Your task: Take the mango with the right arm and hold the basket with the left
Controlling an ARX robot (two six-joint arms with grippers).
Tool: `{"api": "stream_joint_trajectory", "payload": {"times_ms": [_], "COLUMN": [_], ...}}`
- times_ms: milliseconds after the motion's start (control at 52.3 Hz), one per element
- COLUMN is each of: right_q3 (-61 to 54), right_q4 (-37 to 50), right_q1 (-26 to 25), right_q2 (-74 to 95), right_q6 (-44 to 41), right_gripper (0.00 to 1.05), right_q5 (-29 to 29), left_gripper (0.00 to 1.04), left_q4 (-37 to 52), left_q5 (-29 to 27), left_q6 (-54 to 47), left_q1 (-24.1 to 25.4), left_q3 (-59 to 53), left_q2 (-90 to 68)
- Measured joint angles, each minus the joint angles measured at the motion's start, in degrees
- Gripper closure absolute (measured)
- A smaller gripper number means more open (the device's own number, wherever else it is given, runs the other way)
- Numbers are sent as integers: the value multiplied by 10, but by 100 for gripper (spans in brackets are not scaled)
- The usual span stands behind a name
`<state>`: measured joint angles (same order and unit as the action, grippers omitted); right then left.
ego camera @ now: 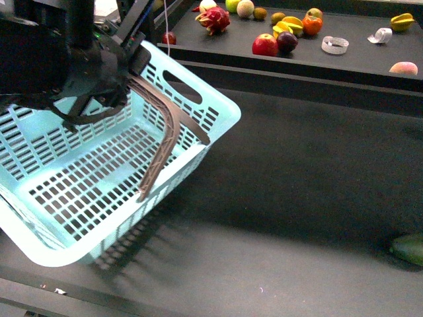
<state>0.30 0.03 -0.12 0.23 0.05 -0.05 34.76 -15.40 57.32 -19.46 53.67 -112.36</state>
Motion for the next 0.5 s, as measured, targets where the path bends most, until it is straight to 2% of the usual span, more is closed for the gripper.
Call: {"api": "stream_joint_trajectory", "payload": {"times_ms": [287, 497], "right_q3": [0, 0], "right_q4": [0, 0], "right_q1": [0, 0], "right_q2": [0, 0], "right_q6": [0, 0], "right_gripper": [8, 8], "right_q5": [0, 0], "left_gripper": [99, 99], "left_q4": [111, 155], "left_q5": [37, 63], "left_q6": [-233, -349], "left_q1": [-37, -70], "left_q3": [-133, -208], "left_q2": [132, 195]}}
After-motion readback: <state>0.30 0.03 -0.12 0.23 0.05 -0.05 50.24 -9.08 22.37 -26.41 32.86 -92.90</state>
